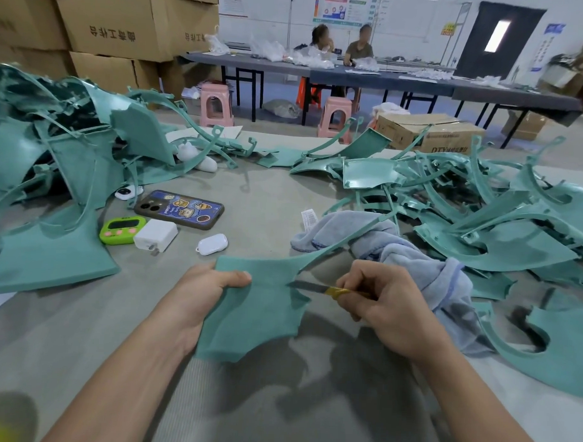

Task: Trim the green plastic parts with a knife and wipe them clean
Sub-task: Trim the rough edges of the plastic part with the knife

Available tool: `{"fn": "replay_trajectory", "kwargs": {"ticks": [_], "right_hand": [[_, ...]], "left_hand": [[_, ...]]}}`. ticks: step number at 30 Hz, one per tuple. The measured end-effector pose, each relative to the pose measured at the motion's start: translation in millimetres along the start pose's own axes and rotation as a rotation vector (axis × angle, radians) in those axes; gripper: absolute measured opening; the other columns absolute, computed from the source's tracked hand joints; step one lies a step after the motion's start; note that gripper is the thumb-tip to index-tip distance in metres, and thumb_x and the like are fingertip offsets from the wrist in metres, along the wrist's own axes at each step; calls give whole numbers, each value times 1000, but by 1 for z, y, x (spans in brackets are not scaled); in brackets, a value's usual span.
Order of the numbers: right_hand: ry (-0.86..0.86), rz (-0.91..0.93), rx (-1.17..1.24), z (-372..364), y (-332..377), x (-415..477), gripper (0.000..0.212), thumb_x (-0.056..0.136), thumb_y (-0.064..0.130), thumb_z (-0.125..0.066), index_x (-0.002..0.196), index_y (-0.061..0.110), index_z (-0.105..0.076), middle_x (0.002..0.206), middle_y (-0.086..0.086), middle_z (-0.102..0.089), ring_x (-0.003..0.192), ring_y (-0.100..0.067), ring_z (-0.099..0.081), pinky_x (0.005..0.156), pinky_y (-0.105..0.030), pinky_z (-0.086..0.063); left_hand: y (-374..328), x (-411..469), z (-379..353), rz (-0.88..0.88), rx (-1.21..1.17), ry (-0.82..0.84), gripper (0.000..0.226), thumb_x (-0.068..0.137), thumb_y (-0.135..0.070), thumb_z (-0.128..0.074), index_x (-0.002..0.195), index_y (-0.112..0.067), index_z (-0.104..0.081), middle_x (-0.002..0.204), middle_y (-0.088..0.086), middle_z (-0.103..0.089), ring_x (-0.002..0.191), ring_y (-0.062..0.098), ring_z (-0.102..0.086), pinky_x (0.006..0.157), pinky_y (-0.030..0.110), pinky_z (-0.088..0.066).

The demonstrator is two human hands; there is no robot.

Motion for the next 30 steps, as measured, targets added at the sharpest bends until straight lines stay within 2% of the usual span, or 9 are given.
{"fn": "replay_trajectory", "kwargs": {"ticks": [4,8,12,14,16,21,25,30], "right_hand": [[19,5,-69,-6,-3,0,31,87,1,-74,69,23,-61,77,-15,-67,66,-36,-58,62,-51,-51],[104,-9,-52,-2,-2,1,30,87,2,-75,69,20,-61,79,-16,-69,63,-30,-57,60,-41,-49],[16,16,-54,-2,-4,0,25,88,4,-75,72,19,-62,77,-13,-68,68,-38,-59,63,-51,-51],[77,16,-101,-4,-5,1,23,87,7,-75,73,19,-63,77,-9,-69,66,-33,-58,63,-50,-52],[160,2,-132,-2,-6,0,19,86,11,-76,73,18,-63,79,-6,-71,68,-32,-60,65,-48,-53],[73,30,-131,-2,-7,1,17,85,15,-75,75,20,-63,76,-6,-69,66,-32,-59,63,-51,-53],[174,19,-179,-3,-7,-1,16,83,21,-75,73,19,-62,78,-3,-70,69,-30,-61,67,-50,-54],[-11,30,23,-1,-6,0,22,85,8,-73,71,19,-59,77,-12,-68,64,-37,-57,60,-55,-50]], "left_hand": [[0,1,0,7,-1,12,10,88,-4,-66,91,-3,-76,91,25,-75,67,38,-74,49,41,-58],[2,1,0,25,7,40,14,88,-4,-65,99,-3,-74,94,25,-75,72,39,-75,52,43,-59],[4,1,-1,21,44,75,13,89,-4,-65,95,-5,-76,96,24,-75,74,38,-75,55,42,-60],[3,2,0,21,48,82,13,89,-4,-64,92,-5,-77,98,25,-75,77,40,-75,59,44,-61],[3,2,0,19,52,82,15,89,-4,-64,100,-4,-75,99,26,-75,80,42,-74,65,46,-61],[4,0,-2,29,74,92,18,88,-4,-65,103,-2,-73,99,26,-75,79,41,-74,62,45,-61],[4,2,0,37,57,71,18,89,-5,-64,104,-2,-74,99,26,-75,80,42,-74,62,46,-61],[5,7,3,81,-33,10,21,90,-10,-64,106,-1,-74,98,23,-76,70,35,-75,54,39,-59]]}}
Point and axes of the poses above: each hand's wrist, its own x-axis towards the middle knuckle, its own z-axis out of the back of the hand, y = z × x, the point moved 4 cm from there along x, towards the middle knuckle
